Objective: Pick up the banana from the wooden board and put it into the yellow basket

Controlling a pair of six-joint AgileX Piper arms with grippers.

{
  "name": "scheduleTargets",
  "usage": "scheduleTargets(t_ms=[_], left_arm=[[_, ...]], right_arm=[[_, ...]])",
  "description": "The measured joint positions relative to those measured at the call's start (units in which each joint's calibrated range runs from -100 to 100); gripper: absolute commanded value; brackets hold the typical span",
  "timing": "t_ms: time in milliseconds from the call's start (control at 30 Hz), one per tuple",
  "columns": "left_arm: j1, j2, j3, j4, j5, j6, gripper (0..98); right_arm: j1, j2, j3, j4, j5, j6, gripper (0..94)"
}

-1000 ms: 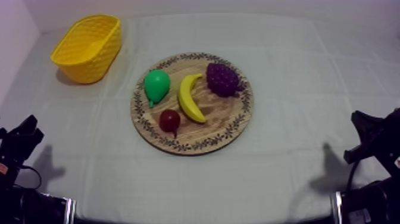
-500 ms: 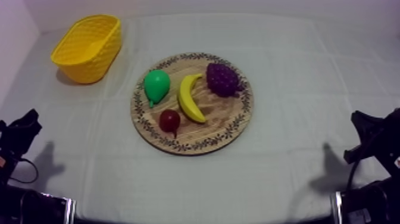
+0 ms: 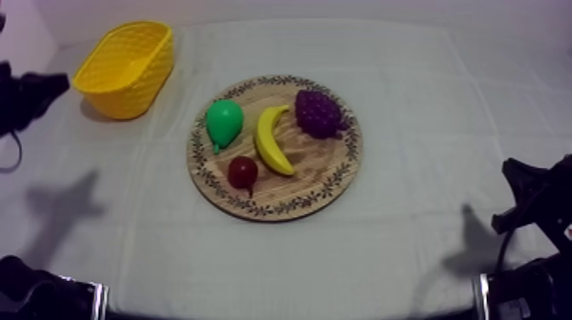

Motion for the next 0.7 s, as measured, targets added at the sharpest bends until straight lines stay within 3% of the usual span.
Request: scheduleTargets(t_ms=[133,533,700], left_arm=[[0.0,9.5,-12.0,1.60,5.9,-1.6,0.1],[0.0,34.8,-43.3,9.83,19.0,-9.7,0.1],[2.5,41.2,-50.4,10.92,20.1,-10.9,0.1]], right_arm=[[0.0,0.0,0.0,0.0,0.0,0.0,0.3],[0.0,0.0,0.0,0.0,0.0,0.0,0.3],[0.0,0.0,0.0,0.0,0.0,0.0,0.3]])
